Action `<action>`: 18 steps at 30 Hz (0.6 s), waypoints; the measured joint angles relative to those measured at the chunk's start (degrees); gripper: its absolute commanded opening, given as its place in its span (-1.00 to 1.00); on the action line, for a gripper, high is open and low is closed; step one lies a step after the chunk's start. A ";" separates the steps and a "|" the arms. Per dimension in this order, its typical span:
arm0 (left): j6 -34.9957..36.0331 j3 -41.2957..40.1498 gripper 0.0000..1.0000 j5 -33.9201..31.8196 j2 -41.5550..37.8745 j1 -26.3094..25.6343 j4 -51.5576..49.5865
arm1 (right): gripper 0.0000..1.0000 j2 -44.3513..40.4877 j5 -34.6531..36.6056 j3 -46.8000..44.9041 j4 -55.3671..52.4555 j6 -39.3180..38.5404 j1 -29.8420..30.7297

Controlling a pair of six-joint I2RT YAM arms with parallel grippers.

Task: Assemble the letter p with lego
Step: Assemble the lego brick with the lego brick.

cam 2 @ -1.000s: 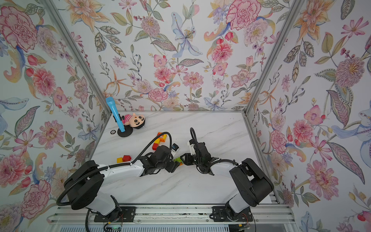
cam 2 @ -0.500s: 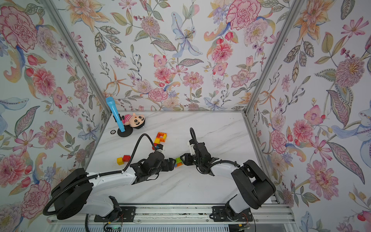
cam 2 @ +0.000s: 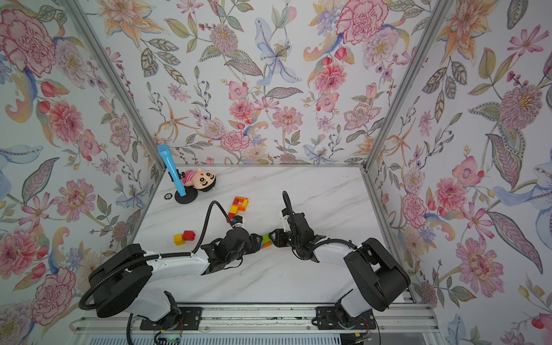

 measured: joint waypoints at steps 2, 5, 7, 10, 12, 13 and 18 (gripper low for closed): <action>-0.17 0.00 -0.09 -0.17 0.46 0.00 0.20 | -0.29 0.00 -0.02 0.00 0.04 0.00 0.00; -0.59 0.00 -0.17 -0.31 0.85 0.00 1.14 | -0.33 0.00 -0.17 0.00 0.17 0.02 0.00; -0.70 0.22 -0.23 -0.28 1.75 0.00 1.99 | -0.35 0.00 -0.22 0.00 0.26 0.02 0.00; -0.96 0.90 -0.33 -0.31 3.26 0.00 3.52 | -0.41 0.00 -0.22 0.00 0.44 0.02 0.00; -0.98 1.03 -0.41 -0.28 3.56 0.00 4.07 | -0.45 0.00 -0.28 0.00 0.63 0.15 0.00; -0.98 1.05 -0.43 -0.26 3.61 0.00 4.20 | -0.47 0.02 -0.33 0.00 0.79 0.24 0.00; -1.01 1.14 -0.56 -0.96 3.93 0.02 4.96 | -0.53 0.02 0.46 -0.09 1.20 0.37 1.07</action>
